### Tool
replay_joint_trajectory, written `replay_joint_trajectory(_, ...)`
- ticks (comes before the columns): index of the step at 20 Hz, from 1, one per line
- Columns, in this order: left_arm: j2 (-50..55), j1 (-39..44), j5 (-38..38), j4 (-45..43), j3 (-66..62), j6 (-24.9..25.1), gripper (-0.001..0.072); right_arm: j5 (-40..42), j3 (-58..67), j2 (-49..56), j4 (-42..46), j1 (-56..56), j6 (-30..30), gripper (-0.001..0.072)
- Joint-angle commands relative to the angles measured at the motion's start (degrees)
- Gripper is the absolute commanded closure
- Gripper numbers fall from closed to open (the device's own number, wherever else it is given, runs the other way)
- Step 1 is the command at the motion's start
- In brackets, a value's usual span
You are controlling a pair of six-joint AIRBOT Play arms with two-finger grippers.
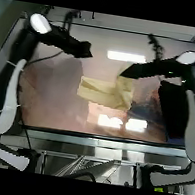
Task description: Fold the shirts.
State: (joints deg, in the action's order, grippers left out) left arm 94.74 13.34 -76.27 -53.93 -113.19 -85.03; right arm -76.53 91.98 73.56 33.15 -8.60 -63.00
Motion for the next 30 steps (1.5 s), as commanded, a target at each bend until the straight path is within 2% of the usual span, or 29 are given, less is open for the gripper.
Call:
replay_joint_trajectory(1,-4.3,-5.2,-3.9,0.0,0.0,0.1,0.0694,18.8,0.0,8.2,-1.2,-13.7,0.0,0.0693)
replay_joint_trajectory(2,-4.4,-5.2,-4.9,0.0,0.0,0.2,0.0694,24.1,0.0,11.0,-2.5,-17.3,0.4,0.0654)
replay_joint_trajectory(3,-4.4,-5.1,-6.0,0.0,0.0,0.4,0.0694,26.6,0.0,13.0,-5.2,-20.0,2.4,0.0485)
replay_joint_trajectory(4,-4.4,-4.7,-6.7,0.0,0.0,0.5,0.0694,26.2,0.0,14.0,-9.3,-21.9,7.3,0.0346)
replay_joint_trajectory(6,-4.4,-4.0,-6.6,0.0,0.0,0.6,0.0694,24.0,0.2,13.2,-12.5,-22.4,12.2,0.0339)
replay_joint_trajectory(8,-4.4,-3.8,-6.8,0.0,0.0,0.6,0.0694,19.6,0.2,10.2,-10.2,-18.8,10.8,0.0339)
replay_joint_trajectory(10,-4.4,-3.8,-7.6,0.0,0.0,0.6,0.0693,14.4,0.1,6.3,-7.0,-12.8,7.2,0.0339)
replay_joint_trajectory(13,-4.4,-3.8,-8.3,0.0,0.0,0.6,0.0693,7.6,0.0,0.8,4.8,-1.2,-3.3,0.0337)
replay_joint_trajectory(15,-4.4,-3.8,-8.4,0.0,0.0,0.6,0.0694,2.8,-0.7,-1.1,11.5,6.0,-8.3,0.032)
replay_joint_trajectory(17,-4.4,-3.8,-8.4,0.0,0.0,0.6,0.0694,-0.4,-3.8,-1.8,16.0,11.1,-11.5,0.0126)
replay_joint_trajectory(18,-4.4,-3.7,-8.4,0.0,0.0,0.6,0.0694,-0.9,-6.4,-1.9,16.9,12.8,-12.2,0.0051)
replay_joint_trajectory(23,-4.4,-3.7,-8.4,0.0,0.0,0.6,0.0694,6.2,-20.3,0.3,13.9,12.2,-10.2,0.0051)
replay_joint_trajectory(28,-4.4,-3.7,-8.4,0.0,0.0,0.6,0.0694,10.7,-20.9,6.9,12.4,5.8,-9.2,0.005)
replay_joint_trajectory(30,-4.4,-3.7,-8.4,0.0,0.0,0.6,0.0693,12.3,-20.9,8.8,8.6,3.9,-7.6,0.005)
